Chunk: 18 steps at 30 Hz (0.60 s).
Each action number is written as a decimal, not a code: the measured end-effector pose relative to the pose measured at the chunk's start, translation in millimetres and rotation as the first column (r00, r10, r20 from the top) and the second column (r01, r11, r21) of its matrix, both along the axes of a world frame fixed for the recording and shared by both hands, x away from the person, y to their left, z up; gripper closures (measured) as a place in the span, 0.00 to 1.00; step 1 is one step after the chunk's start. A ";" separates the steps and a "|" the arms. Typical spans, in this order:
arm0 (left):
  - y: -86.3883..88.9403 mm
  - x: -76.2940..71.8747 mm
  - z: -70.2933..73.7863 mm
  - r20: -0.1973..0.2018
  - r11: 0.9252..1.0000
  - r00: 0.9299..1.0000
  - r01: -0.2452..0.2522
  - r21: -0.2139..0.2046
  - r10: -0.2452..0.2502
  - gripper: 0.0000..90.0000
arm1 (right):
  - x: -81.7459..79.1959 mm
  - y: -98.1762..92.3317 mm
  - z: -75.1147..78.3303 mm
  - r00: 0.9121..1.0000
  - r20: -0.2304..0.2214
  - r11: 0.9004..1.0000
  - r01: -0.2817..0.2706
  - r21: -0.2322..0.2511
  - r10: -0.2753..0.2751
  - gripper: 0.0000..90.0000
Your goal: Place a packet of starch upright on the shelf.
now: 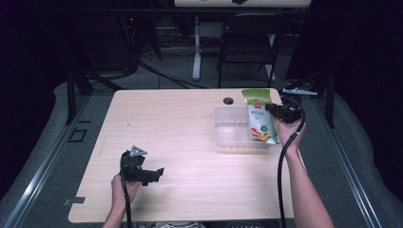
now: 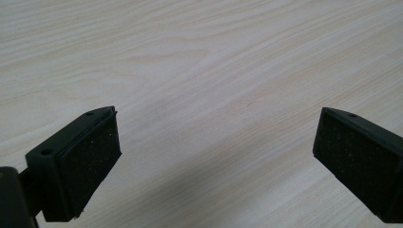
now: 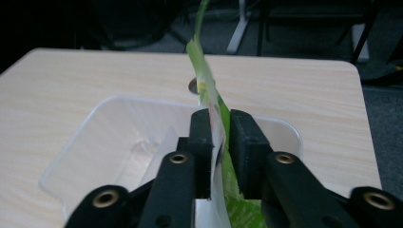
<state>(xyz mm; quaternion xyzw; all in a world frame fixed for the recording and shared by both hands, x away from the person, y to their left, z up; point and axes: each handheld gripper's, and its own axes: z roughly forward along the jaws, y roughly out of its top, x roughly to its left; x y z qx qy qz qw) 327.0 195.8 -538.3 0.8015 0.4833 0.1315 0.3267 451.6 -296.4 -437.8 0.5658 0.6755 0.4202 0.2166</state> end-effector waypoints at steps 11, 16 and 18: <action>-1.0 0.6 -0.4 -0.003 1.000 1.000 0.003 0.006 -0.003 0.02 | 23.7 0.6 17.1 0.982 -0.117 0.982 -0.161 -0.099 0.149 0.61; -0.8 0.6 -0.3 -0.004 1.000 1.000 0.006 0.009 -0.006 0.02 | 44.0 9.3 20.0 0.963 -0.202 0.972 -0.204 -0.117 0.178 0.58; -1.1 0.1 -0.2 -0.001 1.000 1.000 0.004 0.012 -0.004 0.02 | 50.0 11.6 18.8 0.956 -0.232 0.971 -0.210 -0.114 0.179 0.61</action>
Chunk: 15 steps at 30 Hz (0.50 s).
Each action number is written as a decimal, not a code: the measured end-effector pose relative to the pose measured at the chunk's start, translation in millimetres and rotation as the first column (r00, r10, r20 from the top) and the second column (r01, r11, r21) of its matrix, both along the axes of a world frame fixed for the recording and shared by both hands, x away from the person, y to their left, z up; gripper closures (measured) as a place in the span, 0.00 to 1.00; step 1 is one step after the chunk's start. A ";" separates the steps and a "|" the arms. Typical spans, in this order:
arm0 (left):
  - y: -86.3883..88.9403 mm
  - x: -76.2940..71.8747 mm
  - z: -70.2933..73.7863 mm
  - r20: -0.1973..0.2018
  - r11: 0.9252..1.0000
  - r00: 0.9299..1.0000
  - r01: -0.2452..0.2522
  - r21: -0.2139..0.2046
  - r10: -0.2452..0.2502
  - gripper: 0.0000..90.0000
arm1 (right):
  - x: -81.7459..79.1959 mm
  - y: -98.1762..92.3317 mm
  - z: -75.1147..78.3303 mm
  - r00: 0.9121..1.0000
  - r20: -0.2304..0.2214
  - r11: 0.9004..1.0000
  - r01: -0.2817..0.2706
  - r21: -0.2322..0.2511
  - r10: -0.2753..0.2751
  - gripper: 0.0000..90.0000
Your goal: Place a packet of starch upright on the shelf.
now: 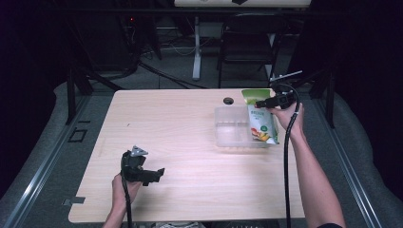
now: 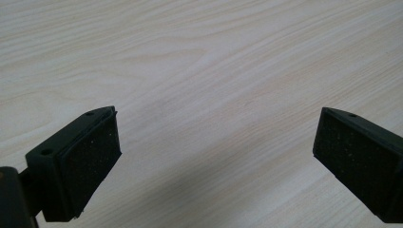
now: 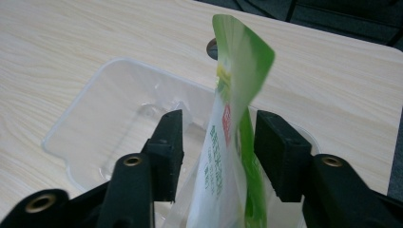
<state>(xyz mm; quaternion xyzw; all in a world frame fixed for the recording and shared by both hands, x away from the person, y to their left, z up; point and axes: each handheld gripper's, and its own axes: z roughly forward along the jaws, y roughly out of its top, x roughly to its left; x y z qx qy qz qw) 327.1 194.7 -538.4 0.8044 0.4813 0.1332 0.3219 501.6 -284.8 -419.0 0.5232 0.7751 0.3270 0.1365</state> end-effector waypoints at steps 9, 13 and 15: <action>-0.7 -0.5 -0.4 -0.003 1.000 1.000 0.006 0.000 -0.006 0.02 | 7.1 2.5 -10.4 0.998 -0.059 0.999 -0.009 0.031 0.011 0.92; -1.0 -0.5 -1.0 -0.007 1.000 1.000 0.007 0.000 -0.007 0.02 | 0.2 -4.9 -10.9 0.999 -0.041 0.997 0.015 0.079 -0.012 1.00; -1.5 -0.8 -0.8 -0.006 1.000 1.000 0.010 0.003 -0.010 0.02 | -5.1 -7.9 -12.6 0.999 -0.029 0.994 0.022 0.105 -0.019 1.00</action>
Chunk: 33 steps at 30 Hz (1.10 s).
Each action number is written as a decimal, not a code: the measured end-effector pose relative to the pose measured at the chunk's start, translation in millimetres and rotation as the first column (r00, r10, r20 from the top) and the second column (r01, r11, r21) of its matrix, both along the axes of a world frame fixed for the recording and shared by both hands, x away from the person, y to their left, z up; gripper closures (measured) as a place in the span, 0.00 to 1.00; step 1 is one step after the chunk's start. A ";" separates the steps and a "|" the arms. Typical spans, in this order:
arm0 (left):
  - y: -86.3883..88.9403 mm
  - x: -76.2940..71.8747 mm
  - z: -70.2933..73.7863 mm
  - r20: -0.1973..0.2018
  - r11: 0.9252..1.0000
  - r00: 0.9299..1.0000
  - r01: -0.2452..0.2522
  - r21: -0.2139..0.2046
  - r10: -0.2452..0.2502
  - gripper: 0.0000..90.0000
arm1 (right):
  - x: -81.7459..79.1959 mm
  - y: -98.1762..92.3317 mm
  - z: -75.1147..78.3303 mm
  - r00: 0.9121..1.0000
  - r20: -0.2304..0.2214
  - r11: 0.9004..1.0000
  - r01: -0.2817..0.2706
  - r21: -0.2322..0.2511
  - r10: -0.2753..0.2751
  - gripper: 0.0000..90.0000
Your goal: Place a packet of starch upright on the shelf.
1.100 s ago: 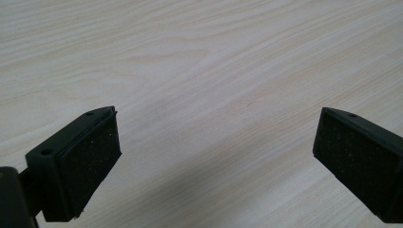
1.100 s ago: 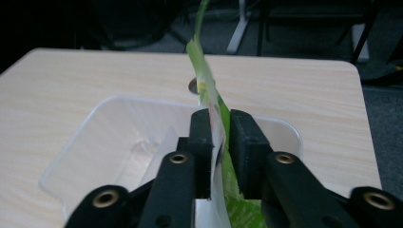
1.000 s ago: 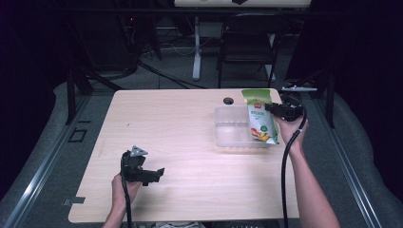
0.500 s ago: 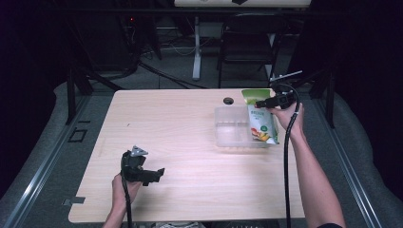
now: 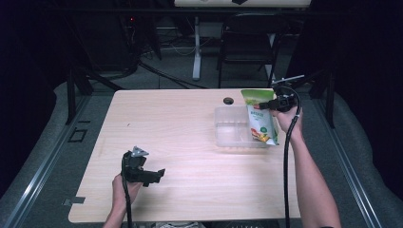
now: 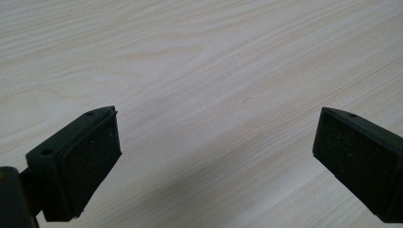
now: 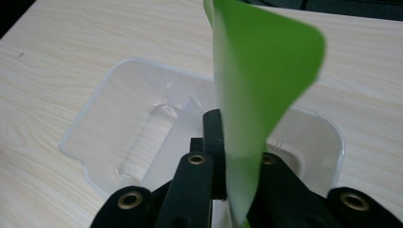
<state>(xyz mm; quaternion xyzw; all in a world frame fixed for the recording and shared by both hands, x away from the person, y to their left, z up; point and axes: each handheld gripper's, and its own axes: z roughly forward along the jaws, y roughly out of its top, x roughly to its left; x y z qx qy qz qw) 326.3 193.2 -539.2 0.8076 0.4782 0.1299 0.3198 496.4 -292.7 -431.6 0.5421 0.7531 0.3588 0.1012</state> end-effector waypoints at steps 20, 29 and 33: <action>-0.1 0.6 0.5 0.003 1.000 1.000 -0.004 -0.009 0.004 0.02 | -46.4 -17.1 8.1 0.968 0.202 0.982 0.119 0.145 -0.147 1.00; 0.7 0.8 0.4 0.007 1.000 1.000 -0.006 -0.011 0.006 0.02 | -50.1 -16.7 7.3 0.939 0.280 0.968 0.141 0.206 -0.197 1.00; 0.4 1.0 0.0 0.009 1.000 1.000 -0.006 -0.011 0.006 0.02 | -50.4 -14.8 -1.2 0.925 0.312 0.963 0.149 0.225 -0.216 1.00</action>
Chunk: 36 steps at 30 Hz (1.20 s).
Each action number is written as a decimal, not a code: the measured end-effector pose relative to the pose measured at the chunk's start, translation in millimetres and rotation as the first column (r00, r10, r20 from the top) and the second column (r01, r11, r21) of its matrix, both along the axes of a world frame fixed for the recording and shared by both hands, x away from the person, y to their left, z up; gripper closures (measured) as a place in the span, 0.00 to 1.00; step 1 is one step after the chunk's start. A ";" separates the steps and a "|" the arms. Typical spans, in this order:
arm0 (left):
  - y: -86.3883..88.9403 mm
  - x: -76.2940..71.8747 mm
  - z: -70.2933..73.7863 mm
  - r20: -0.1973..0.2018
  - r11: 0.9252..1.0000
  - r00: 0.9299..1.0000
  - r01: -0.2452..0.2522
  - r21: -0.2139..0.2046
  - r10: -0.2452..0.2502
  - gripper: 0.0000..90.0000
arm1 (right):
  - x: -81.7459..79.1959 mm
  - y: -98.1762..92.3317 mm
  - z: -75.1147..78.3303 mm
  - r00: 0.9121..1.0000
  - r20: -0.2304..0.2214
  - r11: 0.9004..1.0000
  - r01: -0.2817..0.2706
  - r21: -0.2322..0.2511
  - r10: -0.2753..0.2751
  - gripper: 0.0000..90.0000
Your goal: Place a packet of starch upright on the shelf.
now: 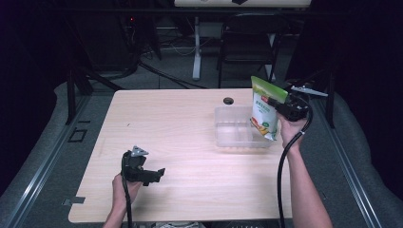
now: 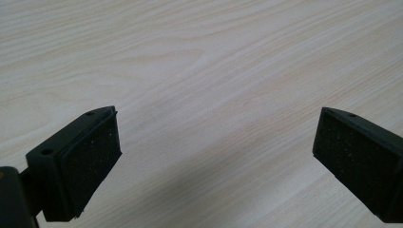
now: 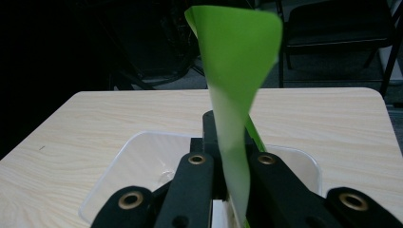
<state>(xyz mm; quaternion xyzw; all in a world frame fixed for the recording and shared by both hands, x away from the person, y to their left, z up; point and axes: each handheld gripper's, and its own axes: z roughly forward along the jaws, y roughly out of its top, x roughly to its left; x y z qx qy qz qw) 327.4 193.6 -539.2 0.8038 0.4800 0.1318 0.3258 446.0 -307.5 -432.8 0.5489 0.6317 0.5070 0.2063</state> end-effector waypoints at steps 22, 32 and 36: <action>0.3 -0.5 1.1 0.003 1.000 1.000 0.001 0.002 -0.001 0.02 | 6.4 -0.5 -24.7 1.000 -0.004 1.000 0.024 0.009 -0.024 1.00; 0.4 -0.5 0.7 0.000 1.000 1.000 0.000 0.000 0.000 0.02 | 11.0 -2.5 -37.8 0.999 -0.021 0.999 0.044 -0.007 -0.044 1.00; 0.4 -0.5 0.9 0.002 1.000 1.000 0.001 0.003 -0.001 0.02 | 9.7 -6.4 -38.8 0.998 -0.026 0.998 0.053 -0.018 -0.053 1.00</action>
